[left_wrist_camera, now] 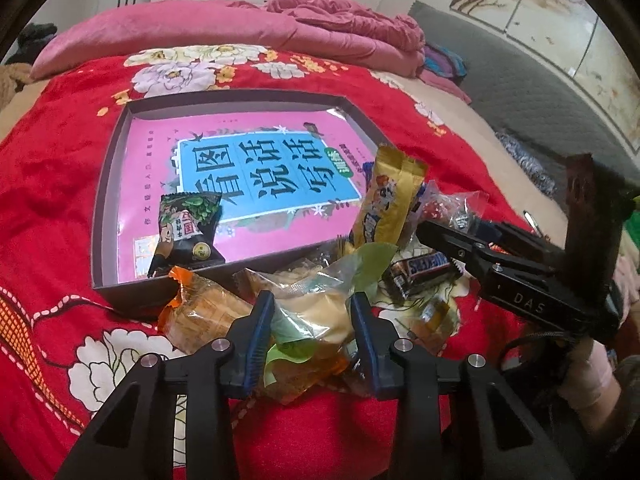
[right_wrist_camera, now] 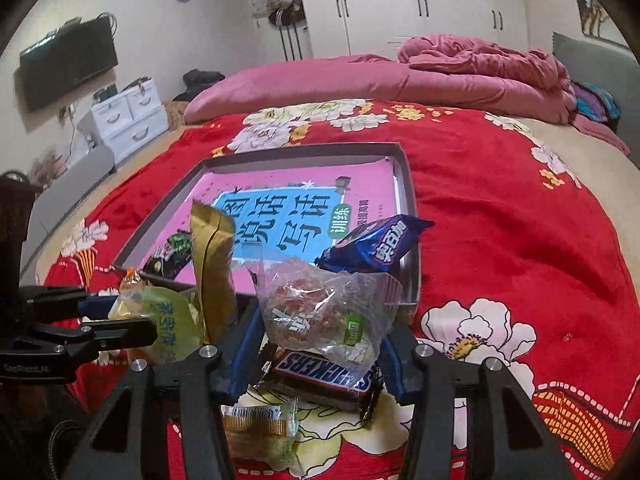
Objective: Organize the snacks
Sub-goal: 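Grasp the clear candy bag with the right tool while the left tool grasps the green-label bread bag, then lift the clear candy bag and the green-label bread bag off the pile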
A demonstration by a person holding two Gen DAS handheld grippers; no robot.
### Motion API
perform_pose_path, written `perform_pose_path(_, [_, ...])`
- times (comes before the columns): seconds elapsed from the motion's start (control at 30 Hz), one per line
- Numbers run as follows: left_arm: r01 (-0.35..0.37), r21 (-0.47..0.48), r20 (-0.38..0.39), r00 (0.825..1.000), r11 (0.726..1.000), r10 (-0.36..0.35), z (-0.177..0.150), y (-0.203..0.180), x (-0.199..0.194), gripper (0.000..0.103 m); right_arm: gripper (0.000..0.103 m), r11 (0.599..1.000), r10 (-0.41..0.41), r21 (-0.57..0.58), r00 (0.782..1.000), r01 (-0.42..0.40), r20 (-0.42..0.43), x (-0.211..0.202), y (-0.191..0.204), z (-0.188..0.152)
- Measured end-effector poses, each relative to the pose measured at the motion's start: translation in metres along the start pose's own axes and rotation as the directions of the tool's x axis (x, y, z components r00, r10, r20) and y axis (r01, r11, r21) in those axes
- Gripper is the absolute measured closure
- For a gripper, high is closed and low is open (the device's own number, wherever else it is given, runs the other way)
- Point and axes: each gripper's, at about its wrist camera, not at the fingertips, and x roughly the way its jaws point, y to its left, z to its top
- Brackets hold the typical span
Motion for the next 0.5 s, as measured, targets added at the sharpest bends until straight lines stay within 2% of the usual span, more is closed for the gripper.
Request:
perform_pose_path(0.3, [0.024,-0.058,0.057,0.998,0.998,-0.021,0.004,0.012,-0.014,0.062,0.051,0.997,0.001,0.072,1.0,-0.003,0.03,-0.005,-0.013,0.003])
perform_pose_path(0.5, [0.012,-0.093,0.11,0.994,0.996,-0.002,0.01,0.024,-0.025,0.062,0.051,0.995,-0.005,0.099,0.999,0.0,0.043,-0.007,-0.017,0.004])
